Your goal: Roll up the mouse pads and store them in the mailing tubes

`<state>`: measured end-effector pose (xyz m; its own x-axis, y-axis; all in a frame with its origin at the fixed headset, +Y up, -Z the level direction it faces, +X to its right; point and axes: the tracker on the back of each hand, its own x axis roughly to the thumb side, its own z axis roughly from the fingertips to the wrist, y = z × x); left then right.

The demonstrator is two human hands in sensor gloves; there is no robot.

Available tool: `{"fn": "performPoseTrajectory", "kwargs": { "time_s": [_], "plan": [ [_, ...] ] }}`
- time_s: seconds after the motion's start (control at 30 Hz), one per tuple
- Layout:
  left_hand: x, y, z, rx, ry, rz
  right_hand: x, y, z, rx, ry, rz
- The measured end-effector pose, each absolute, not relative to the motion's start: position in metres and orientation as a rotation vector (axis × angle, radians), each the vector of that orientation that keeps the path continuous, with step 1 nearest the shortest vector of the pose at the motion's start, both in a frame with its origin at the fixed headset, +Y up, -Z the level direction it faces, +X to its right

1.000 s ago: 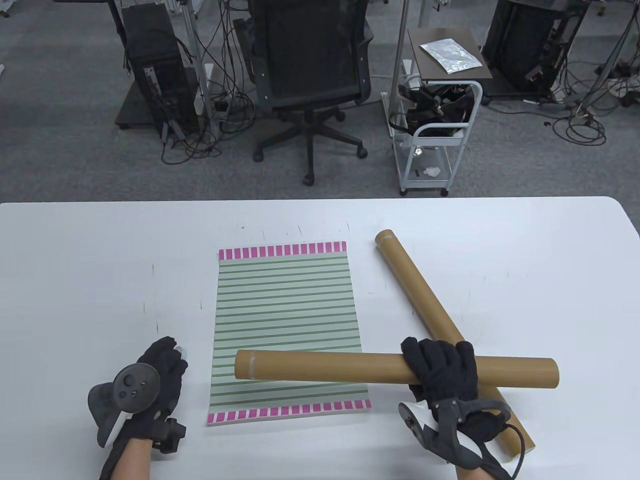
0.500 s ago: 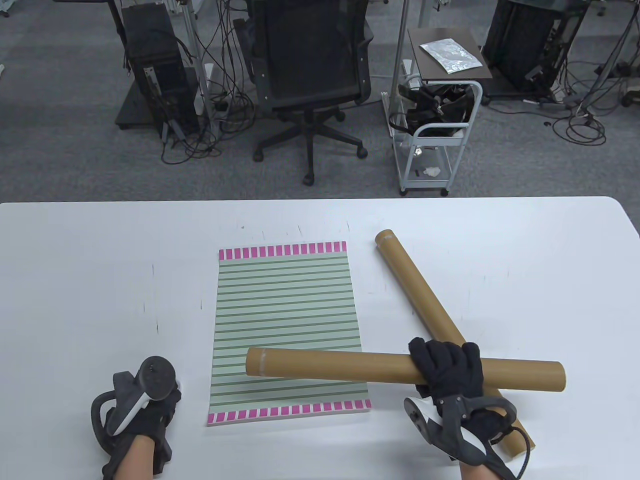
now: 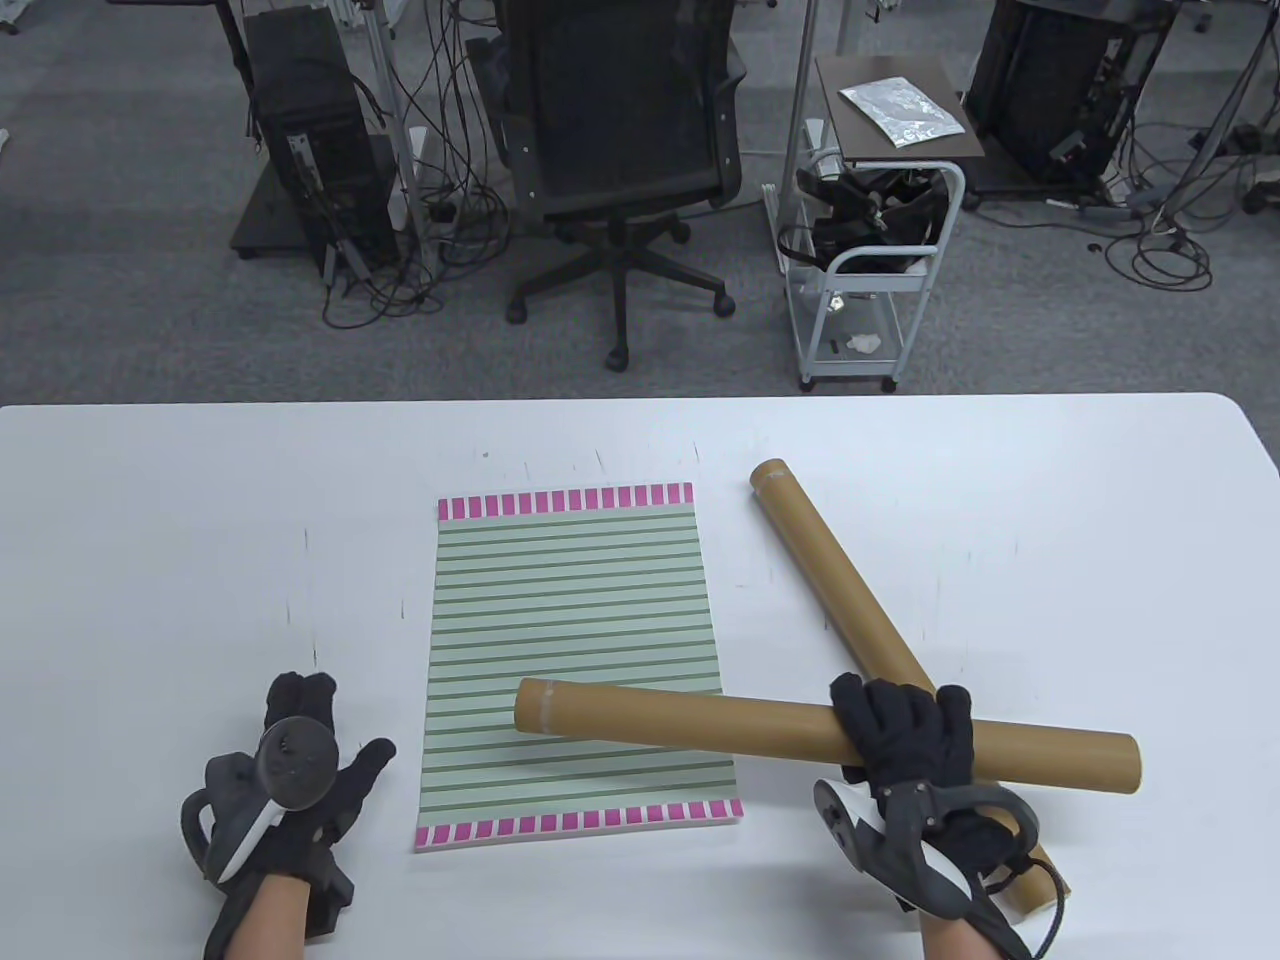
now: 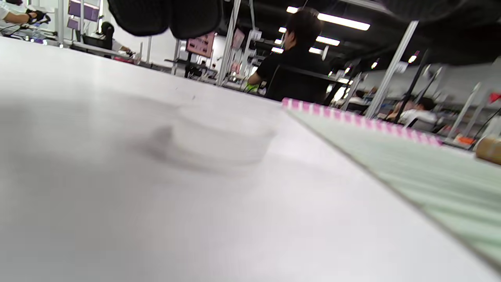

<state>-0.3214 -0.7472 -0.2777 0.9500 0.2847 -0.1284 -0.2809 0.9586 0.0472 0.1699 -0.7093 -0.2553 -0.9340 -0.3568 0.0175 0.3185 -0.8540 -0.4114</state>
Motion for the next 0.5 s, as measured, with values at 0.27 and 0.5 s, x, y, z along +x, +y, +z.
{"fn": "performPoseTrajectory", "kwargs": {
  "time_s": [0.27,0.5],
  "plan": [
    [-0.294,-0.731,-0.27,0.178,-0.066,0.381,0.196,-0.691,-0.272,-0.053,0.413,-2.779],
    [-0.266,-0.726,-0.268,0.157,-0.21,0.418,0.272,-0.671,-0.285,0.294,0.248,-2.905]
  ]
}}
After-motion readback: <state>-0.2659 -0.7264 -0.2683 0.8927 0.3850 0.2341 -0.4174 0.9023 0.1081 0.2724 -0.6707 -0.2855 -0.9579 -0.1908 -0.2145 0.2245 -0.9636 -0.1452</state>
